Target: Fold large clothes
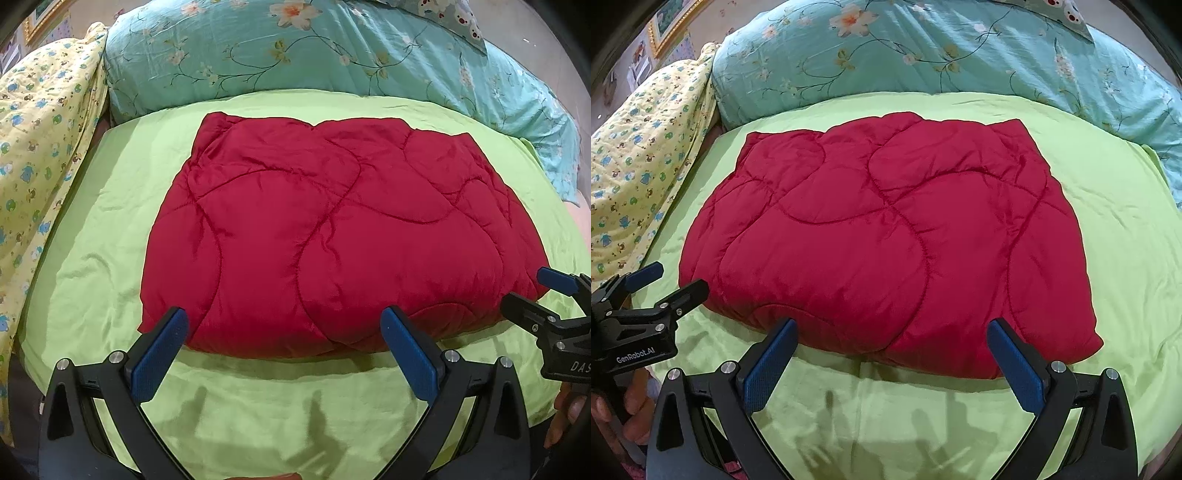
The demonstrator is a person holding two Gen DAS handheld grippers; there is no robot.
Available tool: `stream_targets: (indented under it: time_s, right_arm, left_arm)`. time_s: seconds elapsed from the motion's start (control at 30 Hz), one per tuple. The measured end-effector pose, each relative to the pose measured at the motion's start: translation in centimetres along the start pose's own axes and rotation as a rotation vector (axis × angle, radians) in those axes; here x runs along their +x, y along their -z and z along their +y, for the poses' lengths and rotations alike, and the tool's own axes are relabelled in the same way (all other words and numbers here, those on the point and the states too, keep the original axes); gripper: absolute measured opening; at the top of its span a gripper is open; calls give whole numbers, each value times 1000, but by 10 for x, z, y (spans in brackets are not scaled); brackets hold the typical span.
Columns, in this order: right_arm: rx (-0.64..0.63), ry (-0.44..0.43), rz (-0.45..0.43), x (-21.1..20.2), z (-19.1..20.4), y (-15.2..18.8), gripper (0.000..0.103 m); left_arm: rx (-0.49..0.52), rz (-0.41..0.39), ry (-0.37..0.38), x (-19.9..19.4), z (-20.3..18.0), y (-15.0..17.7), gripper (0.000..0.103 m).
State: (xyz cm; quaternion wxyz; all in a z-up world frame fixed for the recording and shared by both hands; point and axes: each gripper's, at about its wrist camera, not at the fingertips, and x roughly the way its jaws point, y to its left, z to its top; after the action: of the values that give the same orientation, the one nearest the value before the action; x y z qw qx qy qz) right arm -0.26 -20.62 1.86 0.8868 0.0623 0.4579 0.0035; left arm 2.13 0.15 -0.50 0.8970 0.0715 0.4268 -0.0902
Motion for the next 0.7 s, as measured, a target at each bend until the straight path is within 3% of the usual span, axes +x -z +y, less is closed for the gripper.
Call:
stream_targets:
  time_s: [0.7]
  right_arm:
    - [17,22,-22,-7,-9,-3,102]
  left_arm:
    - [-1,-3,1,1,0,-1,103]
